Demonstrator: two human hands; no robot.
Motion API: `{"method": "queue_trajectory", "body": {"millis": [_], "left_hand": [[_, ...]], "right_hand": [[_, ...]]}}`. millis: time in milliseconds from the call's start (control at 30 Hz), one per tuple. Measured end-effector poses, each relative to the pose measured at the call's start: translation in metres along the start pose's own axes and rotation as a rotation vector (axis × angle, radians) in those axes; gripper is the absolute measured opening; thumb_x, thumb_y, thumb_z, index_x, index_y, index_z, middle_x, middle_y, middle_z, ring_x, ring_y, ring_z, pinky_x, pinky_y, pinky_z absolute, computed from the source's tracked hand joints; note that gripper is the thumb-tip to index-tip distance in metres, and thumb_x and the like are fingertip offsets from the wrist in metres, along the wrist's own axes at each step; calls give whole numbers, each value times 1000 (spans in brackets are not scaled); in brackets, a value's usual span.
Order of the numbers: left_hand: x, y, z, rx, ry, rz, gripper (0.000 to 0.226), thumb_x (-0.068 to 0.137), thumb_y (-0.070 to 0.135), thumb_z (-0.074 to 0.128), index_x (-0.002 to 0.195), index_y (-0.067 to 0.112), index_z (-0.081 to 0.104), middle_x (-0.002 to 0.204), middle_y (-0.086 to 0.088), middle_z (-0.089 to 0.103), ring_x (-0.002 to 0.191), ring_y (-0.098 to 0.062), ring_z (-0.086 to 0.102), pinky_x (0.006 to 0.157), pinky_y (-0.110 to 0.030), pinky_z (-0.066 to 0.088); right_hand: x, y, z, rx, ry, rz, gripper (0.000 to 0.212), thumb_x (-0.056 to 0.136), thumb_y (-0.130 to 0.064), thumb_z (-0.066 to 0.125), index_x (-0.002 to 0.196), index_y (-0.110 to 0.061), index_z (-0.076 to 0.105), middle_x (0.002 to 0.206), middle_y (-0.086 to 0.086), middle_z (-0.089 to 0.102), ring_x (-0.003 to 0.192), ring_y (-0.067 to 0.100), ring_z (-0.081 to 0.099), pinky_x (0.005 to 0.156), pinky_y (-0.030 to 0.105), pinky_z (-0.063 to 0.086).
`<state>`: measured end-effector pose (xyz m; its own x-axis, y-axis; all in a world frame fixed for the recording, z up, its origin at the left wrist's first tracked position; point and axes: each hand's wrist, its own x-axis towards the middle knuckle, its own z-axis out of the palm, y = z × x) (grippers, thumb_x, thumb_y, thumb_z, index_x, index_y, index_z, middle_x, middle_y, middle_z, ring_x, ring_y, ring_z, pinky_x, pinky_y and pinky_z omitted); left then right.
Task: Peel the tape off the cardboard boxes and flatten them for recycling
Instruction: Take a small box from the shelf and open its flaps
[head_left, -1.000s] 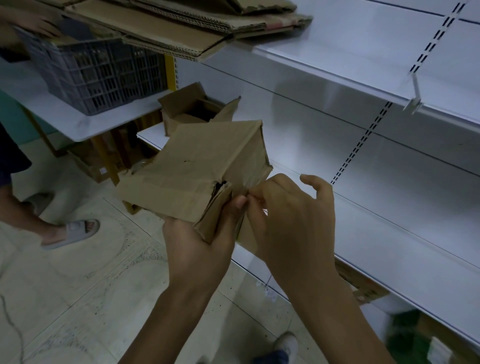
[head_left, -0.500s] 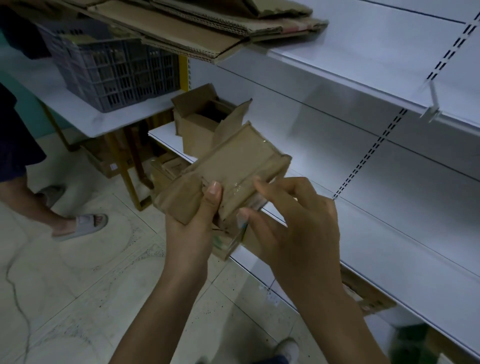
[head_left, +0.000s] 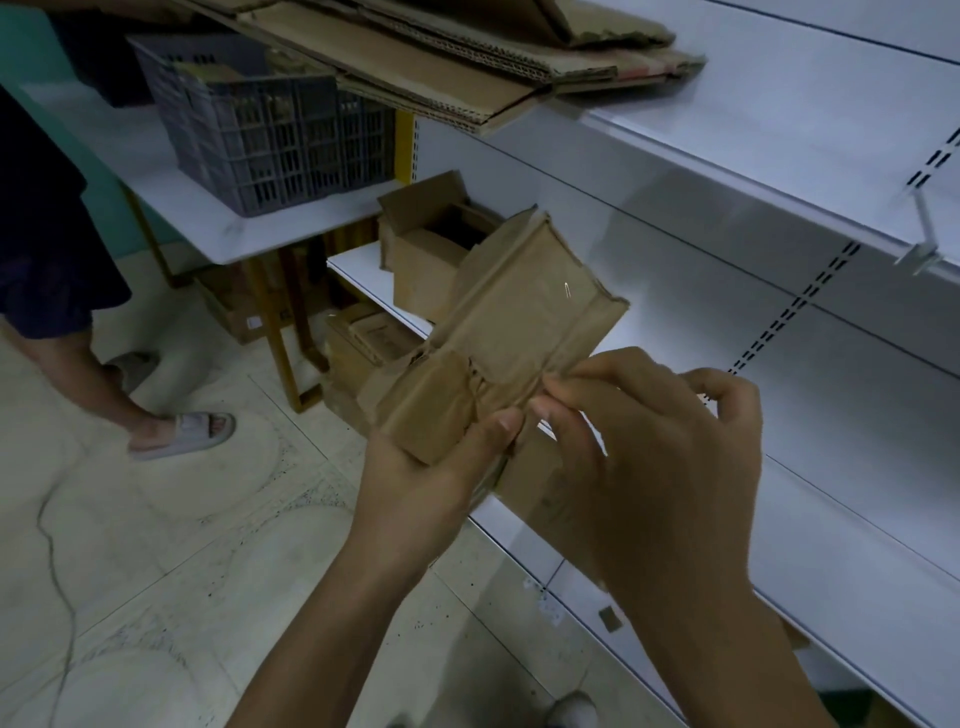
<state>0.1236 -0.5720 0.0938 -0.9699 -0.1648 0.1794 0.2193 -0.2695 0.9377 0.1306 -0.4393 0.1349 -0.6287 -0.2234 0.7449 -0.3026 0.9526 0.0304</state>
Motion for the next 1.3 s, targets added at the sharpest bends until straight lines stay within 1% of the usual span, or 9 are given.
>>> {"method": "queue_trajectory", "body": {"millis": [167, 333, 500, 600, 833, 1033, 1133, 1233, 1300], "left_hand": [[-4, 9, 6, 98, 46, 64, 27, 75, 13, 77, 85, 32, 62, 81, 28, 68, 80, 8, 64, 64, -4, 46], [-9, 12, 12, 180, 86, 64, 38, 78, 3, 73, 80, 37, 56, 71, 40, 61, 75, 20, 58, 61, 2, 41], [-9, 7, 11, 197, 117, 40, 38, 77, 5, 74, 85, 36, 53, 68, 42, 58, 74, 25, 55, 60, 4, 39], [-12, 4, 10, 221, 118, 31, 30, 77, 7, 74, 83, 31, 57, 66, 29, 63, 71, 22, 57, 58, 3, 39], [-12, 1, 10, 225, 89, 41, 26, 78, 4, 73, 76, 28, 64, 69, 29, 66, 72, 13, 62, 58, -1, 43], [-13, -1, 11, 194, 55, 43, 39, 79, -1, 71, 75, 34, 55, 65, 39, 60, 70, 21, 57, 58, 2, 40], [-9, -4, 7, 180, 12, 41, 35, 80, 1, 71, 83, 34, 58, 75, 33, 64, 77, 14, 61, 63, -2, 44], [-5, -6, 2, 117, 23, 20, 25, 76, 16, 76, 93, 29, 63, 92, 19, 70, 89, 1, 65, 75, -15, 51], [-5, -8, -1, 59, 65, -30, 34, 66, 30, 75, 98, 27, 66, 101, 7, 70, 97, -10, 66, 81, -27, 53]], "right_hand": [[0, -5, 0, -85, 2, -88, 11, 81, -17, 64, 70, -18, 67, 71, -3, 65, 59, 13, 61, 93, 41, 32], [-6, -4, 11, -95, -151, -110, 53, 101, -24, 22, 79, -16, 69, 80, 0, 69, 71, 15, 67, 103, 45, 35], [-2, -3, 16, 18, -48, -41, 8, 77, -11, 68, 69, -12, 68, 69, 2, 69, 59, 16, 66, 101, 44, 31], [-2, -3, 17, 30, -56, -21, 15, 68, -6, 79, 63, -13, 67, 62, 1, 67, 54, 13, 64, 105, 45, 27], [-4, -5, 22, 51, -46, -24, 16, 78, -14, 63, 63, -10, 66, 65, 4, 67, 56, 16, 64, 106, 48, 40], [-4, 0, 33, 36, 21, -21, 28, 83, -10, 51, 58, -8, 63, 56, 5, 62, 54, 18, 62, 93, 54, 49], [-6, 2, 33, 184, -56, 28, 19, 80, -7, 52, 68, 2, 63, 69, 15, 63, 72, 31, 63, 88, 55, 49], [-4, 7, 23, 412, -97, 189, 7, 80, -9, 63, 74, -6, 62, 75, 9, 62, 72, 25, 61, 68, 41, 53], [-5, 12, 18, 540, -94, 228, 10, 88, -20, 56, 84, -13, 63, 83, 0, 62, 76, 14, 59, 70, 27, 49]]}}
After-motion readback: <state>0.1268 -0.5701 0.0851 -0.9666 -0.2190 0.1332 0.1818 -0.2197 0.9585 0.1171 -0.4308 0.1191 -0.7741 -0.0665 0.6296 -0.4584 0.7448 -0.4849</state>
